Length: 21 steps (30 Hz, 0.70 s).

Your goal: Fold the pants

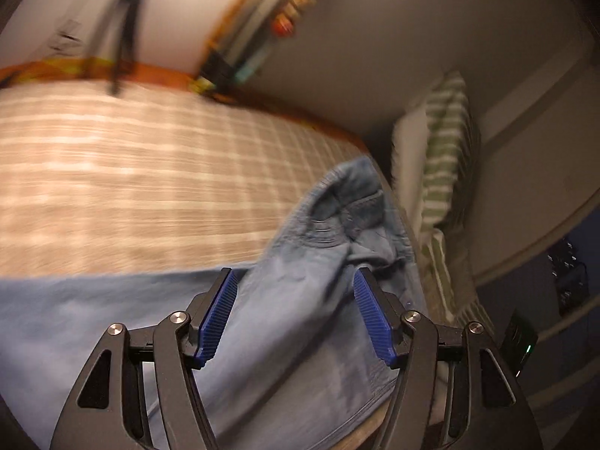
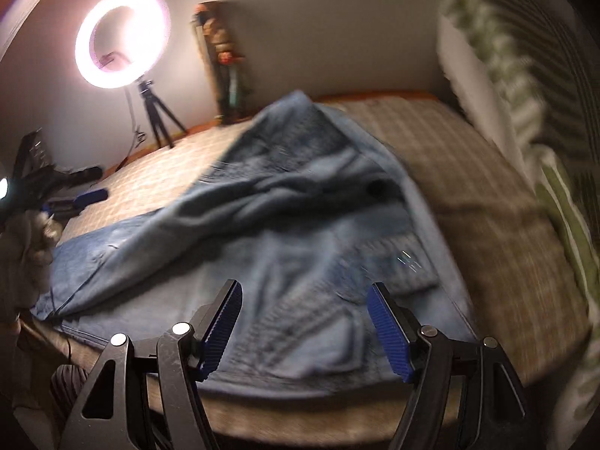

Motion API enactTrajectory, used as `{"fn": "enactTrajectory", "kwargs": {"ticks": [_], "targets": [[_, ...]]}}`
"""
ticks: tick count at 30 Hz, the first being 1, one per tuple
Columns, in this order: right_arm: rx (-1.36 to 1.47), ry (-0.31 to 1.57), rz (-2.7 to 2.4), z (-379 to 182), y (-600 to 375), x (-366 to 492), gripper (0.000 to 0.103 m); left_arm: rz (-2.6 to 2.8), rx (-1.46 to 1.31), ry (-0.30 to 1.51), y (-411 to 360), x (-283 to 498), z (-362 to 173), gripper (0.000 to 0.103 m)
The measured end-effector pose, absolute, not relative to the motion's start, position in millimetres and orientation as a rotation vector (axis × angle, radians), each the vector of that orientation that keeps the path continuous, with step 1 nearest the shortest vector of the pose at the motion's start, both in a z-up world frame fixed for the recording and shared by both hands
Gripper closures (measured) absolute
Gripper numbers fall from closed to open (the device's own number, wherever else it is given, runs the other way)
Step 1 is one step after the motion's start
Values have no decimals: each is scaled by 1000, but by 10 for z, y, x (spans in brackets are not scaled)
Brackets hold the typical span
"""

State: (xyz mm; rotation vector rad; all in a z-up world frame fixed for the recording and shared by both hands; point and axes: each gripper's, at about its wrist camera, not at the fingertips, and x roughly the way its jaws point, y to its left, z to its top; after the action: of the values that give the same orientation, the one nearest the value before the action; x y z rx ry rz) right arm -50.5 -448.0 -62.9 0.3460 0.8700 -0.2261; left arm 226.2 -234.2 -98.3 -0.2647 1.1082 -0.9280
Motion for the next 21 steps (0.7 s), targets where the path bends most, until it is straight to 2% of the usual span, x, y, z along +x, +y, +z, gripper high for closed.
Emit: {"fn": "enactTrajectory", "kwargs": {"ticks": [8, 16, 19, 20, 21], "targets": [[407, 869, -229, -786, -4818, -691, 31, -917, -166, 1198, -3162, 2614, -1300, 34], [447, 874, -233, -936, -5059, -672, 31, -897, -148, 1291, -3429, 2712, -1593, 34], [476, 874, -237, -992, -5129, -678, 31, -881, -122, 1277, -3463, 2662, -1623, 40], [479, 873, -237, -1000, -5138, -678, 31, -877, -121, 1270, -3467, 2648, -1619, 45], [481, 872, -235, -1008, -5142, -677, 31, -876, -119, 1267, -3468, 2636, -1619, 59]]}}
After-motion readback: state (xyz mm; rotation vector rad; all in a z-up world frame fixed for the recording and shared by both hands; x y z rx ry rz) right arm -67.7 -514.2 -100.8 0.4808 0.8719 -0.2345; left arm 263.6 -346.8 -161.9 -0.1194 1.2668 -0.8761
